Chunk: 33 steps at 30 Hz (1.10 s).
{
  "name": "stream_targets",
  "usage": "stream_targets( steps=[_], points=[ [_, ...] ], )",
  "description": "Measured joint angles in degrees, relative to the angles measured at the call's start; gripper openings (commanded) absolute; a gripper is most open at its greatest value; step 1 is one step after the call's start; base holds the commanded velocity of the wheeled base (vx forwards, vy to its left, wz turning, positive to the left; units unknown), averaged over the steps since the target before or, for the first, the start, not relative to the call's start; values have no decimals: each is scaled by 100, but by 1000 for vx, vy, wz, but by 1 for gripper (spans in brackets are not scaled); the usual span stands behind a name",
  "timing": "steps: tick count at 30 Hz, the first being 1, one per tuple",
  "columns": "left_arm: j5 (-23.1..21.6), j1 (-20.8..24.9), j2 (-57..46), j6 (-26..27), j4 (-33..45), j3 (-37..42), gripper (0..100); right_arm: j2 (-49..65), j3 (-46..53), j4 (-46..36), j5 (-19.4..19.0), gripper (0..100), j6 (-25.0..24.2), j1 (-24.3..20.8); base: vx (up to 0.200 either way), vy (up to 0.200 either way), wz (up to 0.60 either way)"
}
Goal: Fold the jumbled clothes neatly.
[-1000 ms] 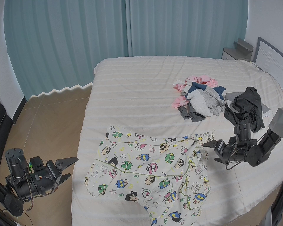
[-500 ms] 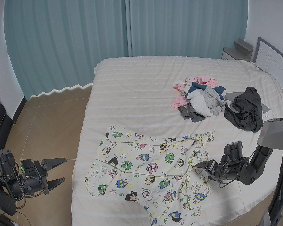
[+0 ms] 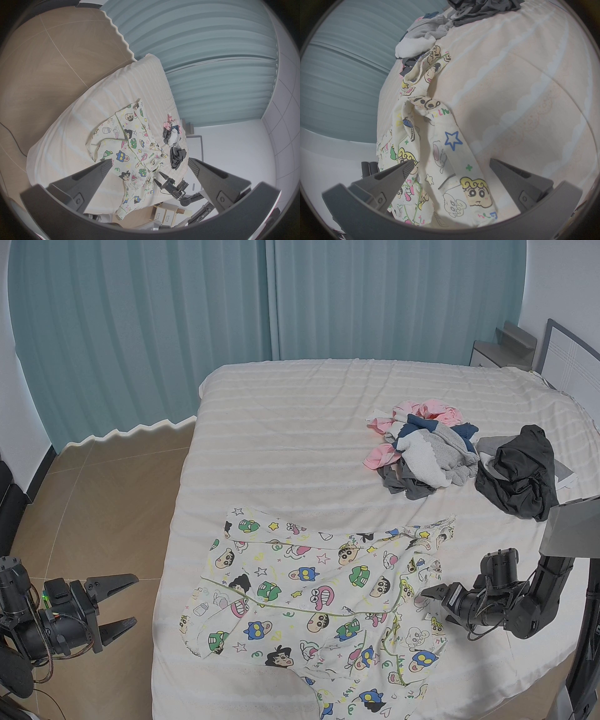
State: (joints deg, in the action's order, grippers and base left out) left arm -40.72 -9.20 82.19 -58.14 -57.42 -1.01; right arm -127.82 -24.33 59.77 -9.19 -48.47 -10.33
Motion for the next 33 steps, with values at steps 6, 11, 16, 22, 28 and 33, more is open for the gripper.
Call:
stream_targets(
  steps=[6, 11, 16, 22, 28, 33],
  points=[
    [0, -2, 2, -2, -4, 0, 100, -230, 127, 600, 16, 100, 13, -41, 0, 0, 0],
    [-4, 0, 6, 2, -9, 0, 100, -377, 184, 761, 33, 100, 30, -133, 0, 0, 0],
    [-6, 0, 11, 4, -13, 0, 100, -479, 135, 772, 104, 100, 51, -210, 0, 0, 0],
    [-6, 0, 11, 11, -13, 0, 100, -540, 80, 747, 205, 0, 52, -224, 0, 0, 0],
    [-1, 0, 13, 13, -17, 0, 100, -542, 110, 751, 334, 0, 55, -185, 0, 0, 0],
    [-4, -2, 13, 13, -20, 0, 100, -484, 206, 761, 343, 0, 55, -139, 0, 0, 0]
  ],
)
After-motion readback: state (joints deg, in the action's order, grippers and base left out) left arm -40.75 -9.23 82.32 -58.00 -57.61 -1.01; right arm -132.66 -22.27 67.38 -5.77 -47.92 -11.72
